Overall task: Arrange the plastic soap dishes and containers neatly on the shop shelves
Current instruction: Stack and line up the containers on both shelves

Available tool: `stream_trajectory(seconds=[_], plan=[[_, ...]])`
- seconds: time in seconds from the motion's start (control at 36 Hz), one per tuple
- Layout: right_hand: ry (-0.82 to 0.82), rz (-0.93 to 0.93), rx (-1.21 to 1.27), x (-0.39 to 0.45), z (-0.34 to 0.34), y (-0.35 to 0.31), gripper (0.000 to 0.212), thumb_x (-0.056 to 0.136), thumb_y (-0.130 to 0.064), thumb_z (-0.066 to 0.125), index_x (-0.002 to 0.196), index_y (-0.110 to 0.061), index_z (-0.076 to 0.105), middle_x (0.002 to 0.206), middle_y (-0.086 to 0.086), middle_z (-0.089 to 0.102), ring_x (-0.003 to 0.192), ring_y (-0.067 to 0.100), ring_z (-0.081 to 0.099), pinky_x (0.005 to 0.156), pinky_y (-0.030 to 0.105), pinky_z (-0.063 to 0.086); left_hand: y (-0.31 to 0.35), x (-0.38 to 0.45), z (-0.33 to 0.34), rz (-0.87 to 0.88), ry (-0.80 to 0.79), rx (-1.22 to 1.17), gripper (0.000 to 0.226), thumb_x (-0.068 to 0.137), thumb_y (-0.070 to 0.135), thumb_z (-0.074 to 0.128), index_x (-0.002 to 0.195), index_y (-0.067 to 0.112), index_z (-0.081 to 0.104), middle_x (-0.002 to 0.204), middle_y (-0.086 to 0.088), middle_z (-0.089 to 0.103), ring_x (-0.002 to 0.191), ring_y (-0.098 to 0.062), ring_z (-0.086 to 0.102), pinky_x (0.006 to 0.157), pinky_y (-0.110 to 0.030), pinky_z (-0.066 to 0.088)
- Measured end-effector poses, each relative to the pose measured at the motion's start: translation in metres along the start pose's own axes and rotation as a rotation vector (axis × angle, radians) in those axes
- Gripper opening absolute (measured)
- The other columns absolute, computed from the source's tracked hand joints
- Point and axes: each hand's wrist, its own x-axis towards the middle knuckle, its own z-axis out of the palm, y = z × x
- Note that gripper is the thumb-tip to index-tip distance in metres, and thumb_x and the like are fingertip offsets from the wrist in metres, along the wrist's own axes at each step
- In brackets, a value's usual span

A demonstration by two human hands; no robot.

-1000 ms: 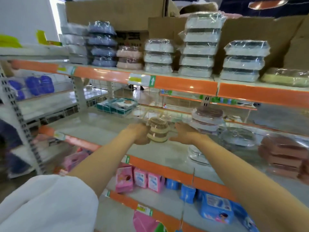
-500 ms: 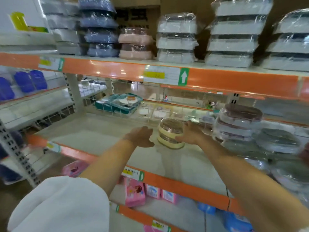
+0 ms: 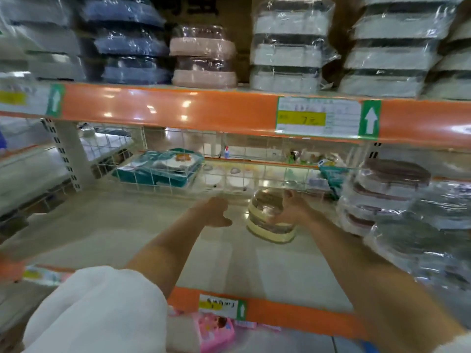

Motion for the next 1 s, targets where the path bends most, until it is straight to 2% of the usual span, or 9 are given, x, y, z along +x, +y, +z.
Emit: stream_trajectory(seconds=[0.08,0.17,0.28,0.42,0.56,0.64,0.72,0.86,1.0], plan=[[-0.047,0.054,0.018,-0.002,0.000,0.003,0.124,0.076,-0.060,0.071,0.151,-0.001,-0.007,0.158,0.021,-0.010,0.146,0.037,0.009,0.118,0.039,0.021,0.011,0.011,0.001,0.070,0.039,-0.034,0.058,0.095,0.040,0.053,0.142,0.009,0.039,0.146,-0.010,0.038,0.133,-0.024,0.037,0.105,-0.029,0.030],[-0.004,0.113,0.014,-0.006,-0.008,0.012,0.124,0.072,-0.059,0.074,0.152,0.000,-0.001,0.158,0.022,-0.011,0.146,0.038,0.008,0.115,0.038,0.021,0.019,0.018,0.000,0.109,0.033,-0.034,0.064,0.094,0.037,0.057,0.147,0.012,0.031,0.153,-0.008,0.029,0.139,-0.024,0.030,0.109,-0.028,0.023],[0.053,0.187,0.058,-0.011,-0.024,0.028,0.127,0.071,-0.060,0.075,0.151,0.003,-0.002,0.158,0.024,-0.009,0.146,0.041,0.004,0.116,0.042,0.020,0.028,0.035,0.000,0.149,0.021,-0.060,0.078,0.088,0.045,0.063,0.146,0.005,0.029,0.147,-0.012,0.034,0.136,-0.026,0.033,0.108,-0.032,0.028],[0.121,0.213,0.099,-0.016,-0.031,0.044,0.124,0.066,-0.059,0.079,0.150,0.002,0.010,0.153,0.018,0.024,0.139,0.033,0.030,0.112,0.038,0.031,0.048,0.048,0.002,0.262,-0.003,-0.051,0.091,0.085,0.052,0.063,0.148,0.001,0.022,0.150,-0.016,0.026,0.138,-0.028,0.028,0.113,-0.035,0.027],[0.094,0.224,0.190,-0.019,-0.028,0.054,0.126,0.065,-0.053,0.082,0.150,0.001,0.006,0.153,0.016,0.023,0.138,0.030,0.031,0.111,0.035,0.034,0.064,0.083,0.026,0.325,-0.077,0.025,0.114,0.067,0.077,0.060,0.150,0.007,0.023,0.154,-0.013,0.025,0.140,-0.029,0.027,0.114,-0.039,0.028],[0.084,0.219,0.230,-0.024,-0.027,0.057,0.123,0.069,-0.049,0.081,0.150,0.003,0.004,0.152,0.016,0.022,0.137,0.028,0.031,0.107,0.029,0.035,0.065,0.086,0.033,0.301,-0.077,0.030,0.109,0.067,0.059,0.076,0.150,0.017,0.020,0.153,-0.008,0.023,0.140,-0.032,0.028,0.113,-0.044,0.029],[0.079,0.212,0.227,-0.030,-0.028,0.057,0.118,0.072,-0.047,0.080,0.150,0.002,0.006,0.151,0.017,0.025,0.135,0.027,0.034,0.101,0.026,0.035,0.069,0.074,0.029,0.321,-0.118,0.064,0.120,0.061,0.060,0.080,0.151,0.018,0.013,0.151,-0.014,0.018,0.140,-0.038,0.018,0.113,-0.051,0.026],[0.063,0.161,0.239,-0.045,-0.036,0.051,0.119,0.072,-0.049,0.079,0.149,0.001,0.005,0.150,0.016,0.026,0.134,0.027,0.035,0.101,0.029,0.038,0.074,0.056,0.029,0.242,-0.161,0.038,0.129,0.064,0.053,0.082,0.151,0.008,-0.003,0.157,-0.020,-0.005,0.144,-0.042,0.001,0.115,-0.052,0.019],[0.086,0.080,0.215,-0.069,-0.046,0.046,0.110,0.069,-0.048,0.082,0.146,0.000,0.020,0.143,0.014,0.034,0.127,0.027,0.041,0.100,0.031,0.041,0.078,0.033,0.032,0.244,-0.160,0.049,0.128,0.062,0.052,0.083,0.150,0.002,0.004,0.156,-0.014,0.006,0.144,-0.036,0.010,0.114,-0.049,0.026]])
